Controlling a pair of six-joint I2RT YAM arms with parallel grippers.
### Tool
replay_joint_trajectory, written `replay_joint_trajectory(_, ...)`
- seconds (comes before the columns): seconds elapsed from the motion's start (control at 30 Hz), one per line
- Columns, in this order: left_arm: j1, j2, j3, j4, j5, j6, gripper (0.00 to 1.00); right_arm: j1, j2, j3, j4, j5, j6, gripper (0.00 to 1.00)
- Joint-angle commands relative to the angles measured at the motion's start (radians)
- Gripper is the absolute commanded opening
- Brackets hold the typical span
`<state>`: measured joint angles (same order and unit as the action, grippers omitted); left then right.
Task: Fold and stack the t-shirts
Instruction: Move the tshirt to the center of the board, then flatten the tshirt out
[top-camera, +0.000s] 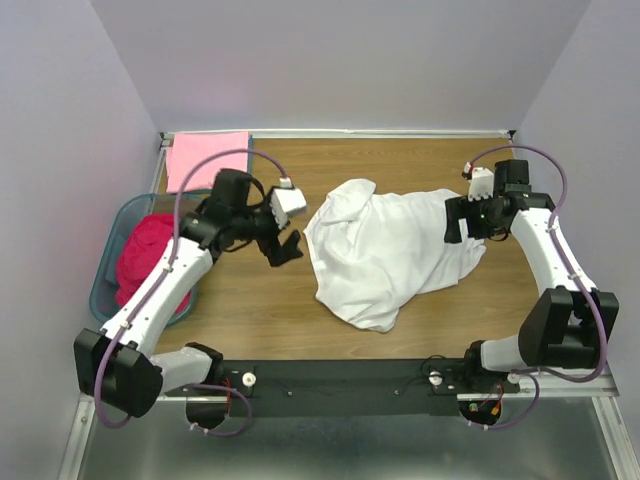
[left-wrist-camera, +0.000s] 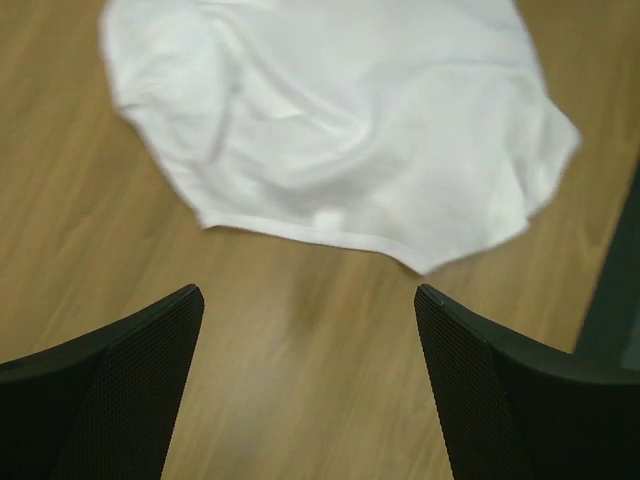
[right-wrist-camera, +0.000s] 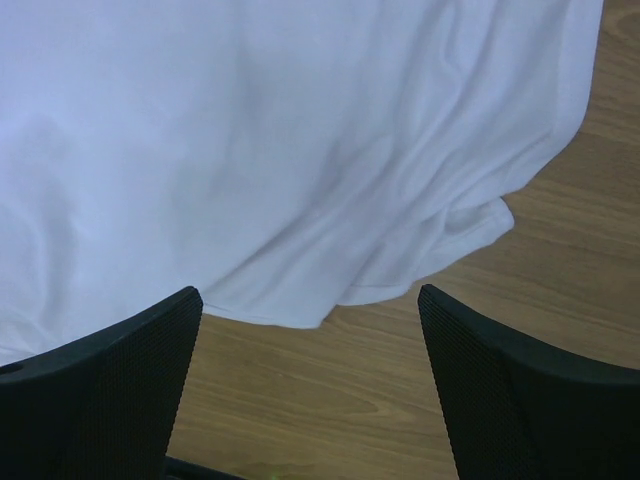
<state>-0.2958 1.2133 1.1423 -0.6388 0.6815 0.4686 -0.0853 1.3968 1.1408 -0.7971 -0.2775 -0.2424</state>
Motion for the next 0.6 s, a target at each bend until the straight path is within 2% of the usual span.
replay_joint_trajectory(0.0,-0.166,-0.026,-0.124,0.027,-0.086,0.019,0.92,-0.005,0.030,-0.024,-0.063,0.124,-0.090,0.94)
replay_joint_trajectory(0.07,-0.248,0.018,-0.133,0.074,-0.129,-0.025,0.89,-0.005,0.070,-0.030,-0.062,0.155,-0.086,0.87)
replay_joint_trajectory(0.2,-0.392,0.129,-0.121,0.128,-0.247,-0.053,0.89,-0.005,0.155,-0.027,-0.060,0.185,-0.090,0.74)
replay_joint_trajectory(0.33,-0.474,0.264,-0.092,0.157,-0.326,-0.044,0.83,-0.005,0.247,0.014,-0.041,0.207,-0.080,0.63)
replay_joint_trajectory(0.37,-0.485,0.287,-0.075,0.162,-0.348,-0.041,0.81,-0.005,0.264,0.023,-0.037,0.208,-0.075,0.57)
replay_joint_trajectory(0.5,-0.502,0.422,-0.029,0.171,-0.388,-0.022,0.67,-0.005,0.350,0.046,-0.025,0.257,-0.072,0.49)
replay_joint_trajectory(0.53,-0.502,0.471,-0.020,0.179,-0.408,-0.015,0.60,-0.005,0.361,0.043,-0.022,0.267,-0.075,0.48)
replay_joint_trajectory(0.57,-0.502,0.489,-0.018,0.185,-0.419,-0.015,0.57,-0.005,0.373,0.040,-0.021,0.271,-0.078,0.46)
